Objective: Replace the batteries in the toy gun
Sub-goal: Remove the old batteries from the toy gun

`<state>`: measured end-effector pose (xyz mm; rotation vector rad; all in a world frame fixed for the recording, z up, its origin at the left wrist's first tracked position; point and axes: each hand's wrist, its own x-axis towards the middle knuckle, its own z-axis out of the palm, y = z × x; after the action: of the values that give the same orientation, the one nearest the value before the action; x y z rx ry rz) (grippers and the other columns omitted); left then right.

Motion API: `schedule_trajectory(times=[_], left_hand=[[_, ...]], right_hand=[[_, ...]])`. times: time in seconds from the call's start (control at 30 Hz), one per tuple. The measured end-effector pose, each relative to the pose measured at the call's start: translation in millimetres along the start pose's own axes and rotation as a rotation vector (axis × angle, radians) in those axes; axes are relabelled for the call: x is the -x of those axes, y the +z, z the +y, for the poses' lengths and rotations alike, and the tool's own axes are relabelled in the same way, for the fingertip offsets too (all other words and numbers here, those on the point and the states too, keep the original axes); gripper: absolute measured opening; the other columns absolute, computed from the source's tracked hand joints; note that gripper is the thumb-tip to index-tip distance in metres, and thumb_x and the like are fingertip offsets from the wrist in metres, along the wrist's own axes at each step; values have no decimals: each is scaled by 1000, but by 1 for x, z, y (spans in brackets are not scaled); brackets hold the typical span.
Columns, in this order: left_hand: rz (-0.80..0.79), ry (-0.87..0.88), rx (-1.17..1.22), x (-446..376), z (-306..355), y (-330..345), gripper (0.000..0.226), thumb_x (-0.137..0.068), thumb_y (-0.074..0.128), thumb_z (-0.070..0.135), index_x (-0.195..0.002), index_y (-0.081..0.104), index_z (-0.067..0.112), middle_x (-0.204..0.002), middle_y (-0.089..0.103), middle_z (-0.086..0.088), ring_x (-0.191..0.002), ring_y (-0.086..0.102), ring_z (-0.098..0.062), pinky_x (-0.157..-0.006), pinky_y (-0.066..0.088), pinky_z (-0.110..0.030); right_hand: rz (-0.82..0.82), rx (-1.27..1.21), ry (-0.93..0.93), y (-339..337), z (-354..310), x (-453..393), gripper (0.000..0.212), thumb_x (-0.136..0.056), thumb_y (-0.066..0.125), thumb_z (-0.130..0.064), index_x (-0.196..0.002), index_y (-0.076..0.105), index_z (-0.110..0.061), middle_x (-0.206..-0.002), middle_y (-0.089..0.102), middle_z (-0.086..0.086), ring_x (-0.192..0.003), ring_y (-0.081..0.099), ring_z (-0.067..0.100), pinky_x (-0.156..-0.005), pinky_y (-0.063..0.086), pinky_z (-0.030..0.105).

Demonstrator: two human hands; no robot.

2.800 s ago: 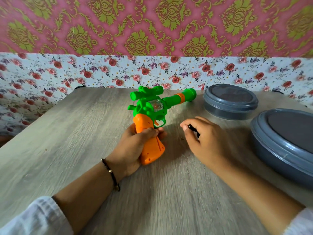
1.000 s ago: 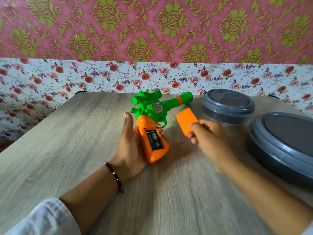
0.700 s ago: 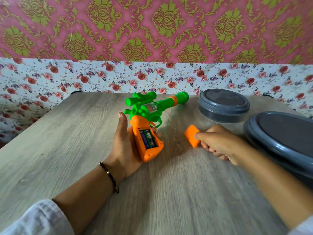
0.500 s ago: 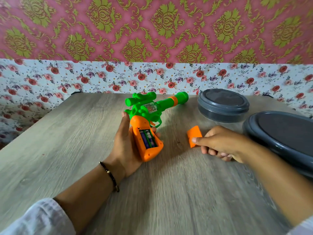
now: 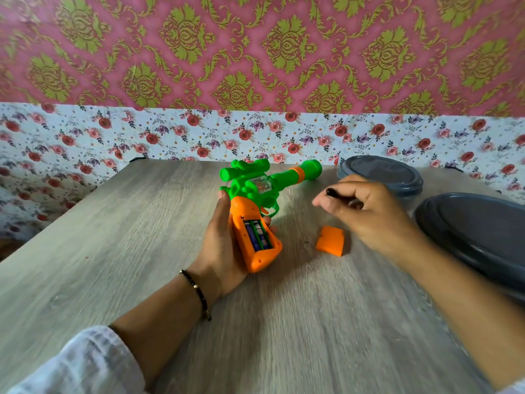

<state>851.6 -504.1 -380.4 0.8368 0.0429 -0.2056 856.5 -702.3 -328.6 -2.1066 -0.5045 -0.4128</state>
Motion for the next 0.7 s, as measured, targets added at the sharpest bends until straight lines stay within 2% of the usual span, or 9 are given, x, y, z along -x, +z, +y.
schedule_trajectory(times=[0.1,0.17,0.23,0.27,0.37,0.47,0.57,0.7], left_hand=[[-4,3,-38,3,2,3,72,-89,30,66,-129,50,10,-80,57,-9,-74,57,-21,-79,49,-34],[-12,10,-57,4,1,6,67,-89,29,64,-121,53,11,-80,57,-10,-74,55,-22,-77,48,-34],[-23,34,-66,4,0,6,66,-90,29,64,-123,53,11,-84,57,-9,-76,54,-21,-79,48,-34],[-28,47,-71,3,-2,5,68,-90,29,64,-127,51,11,-88,58,-10,-80,54,-21,-81,48,-34],[-45,49,-95,-1,-2,2,71,-90,28,66,-131,53,13,-102,62,-12,-91,53,-26,-89,44,-40],[-37,43,-100,-2,-2,2,66,-91,27,65,-122,58,16,-92,65,-11,-83,57,-24,-81,46,-36],[-52,46,-98,-1,-2,4,61,-92,26,62,-115,59,16,-84,61,-9,-73,54,-19,-74,46,-33],[-68,32,-88,-2,-2,4,65,-91,26,62,-125,55,14,-82,59,-8,-73,53,-19,-75,44,-33]], right_hand=[[80,-175,-127,23,-18,-5,7,-85,63,-19,-85,69,-16,-71,62,4,-61,54,10,-61,44,24],[67,-342,-122,40,-30,-13,12,-89,59,-16,-83,64,-7,-62,60,13,-54,54,22,-55,48,38],[37,-402,-119,56,-35,-20,18,-91,55,-14,-84,59,2,-58,57,8,-55,57,37,-52,50,48],[30,-374,-140,61,-34,-23,20,-92,54,-16,-84,58,3,-56,56,2,-56,59,37,-52,51,50],[54,-210,-209,69,-22,-19,24,-92,53,-24,-79,57,-4,-53,53,-12,-54,60,11,-57,53,43],[57,-281,-129,68,-8,-15,15,-91,56,-17,-76,57,-15,-53,55,-17,-54,58,0,-58,56,35],[43,-412,-60,68,-1,-16,15,-89,57,-11,-77,58,-20,-60,57,-14,-60,57,3,-58,57,30],[16,-361,-111,69,5,-15,12,-90,58,-18,-80,60,-24,-71,61,-8,-68,64,19,-63,59,42]])
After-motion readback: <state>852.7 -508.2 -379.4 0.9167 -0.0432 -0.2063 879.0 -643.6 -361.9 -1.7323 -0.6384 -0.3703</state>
